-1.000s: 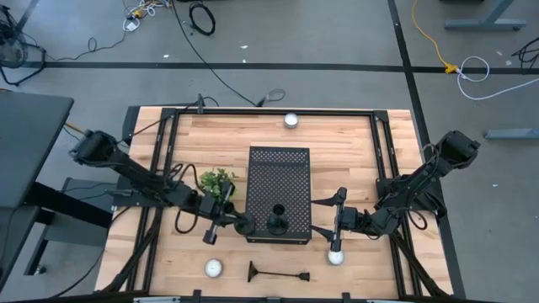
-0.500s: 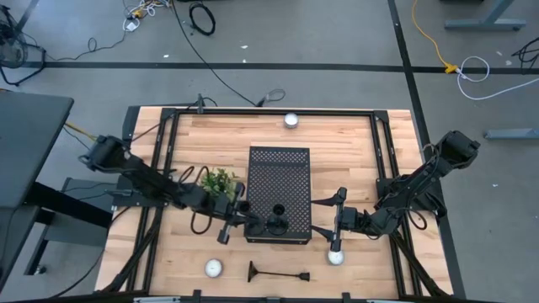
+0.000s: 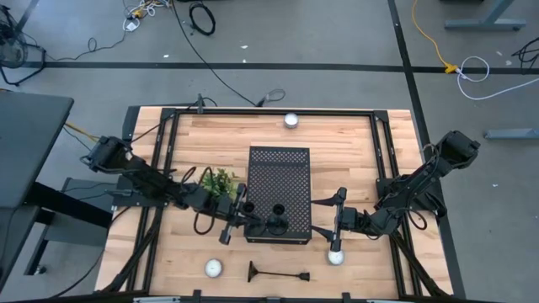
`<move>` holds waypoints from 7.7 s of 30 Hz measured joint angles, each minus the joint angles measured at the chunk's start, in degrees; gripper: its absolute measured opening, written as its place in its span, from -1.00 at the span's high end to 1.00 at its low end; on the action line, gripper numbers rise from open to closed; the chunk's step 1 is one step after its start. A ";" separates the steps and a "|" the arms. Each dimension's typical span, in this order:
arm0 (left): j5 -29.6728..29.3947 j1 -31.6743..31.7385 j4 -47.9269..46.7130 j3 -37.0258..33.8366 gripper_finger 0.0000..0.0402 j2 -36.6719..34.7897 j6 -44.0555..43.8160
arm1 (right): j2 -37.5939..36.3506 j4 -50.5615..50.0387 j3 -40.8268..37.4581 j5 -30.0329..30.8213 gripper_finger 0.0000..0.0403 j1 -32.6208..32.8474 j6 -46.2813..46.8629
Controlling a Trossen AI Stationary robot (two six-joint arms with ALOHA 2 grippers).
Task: Pick & Place candle stick holders
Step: Put the top black candlestick on the shelf, then put the black candlestick on the shelf
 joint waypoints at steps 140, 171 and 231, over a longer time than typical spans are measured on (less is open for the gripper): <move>-8.25 -19.92 -40.33 -0.11 -0.23 -22.29 -13.17 | 0.02 1.32 0.00 -21.26 -0.68 0.20 30.23; -10.35 -19.91 -40.40 -0.11 -0.23 -22.27 -14.94 | 26.86 -57.41 44.61 -30.96 -0.32 2.95 46.99; -10.30 -19.92 -40.48 -0.09 -0.23 -22.27 -14.97 | 41.70 -74.22 48.37 -47.11 0.37 -0.90 58.65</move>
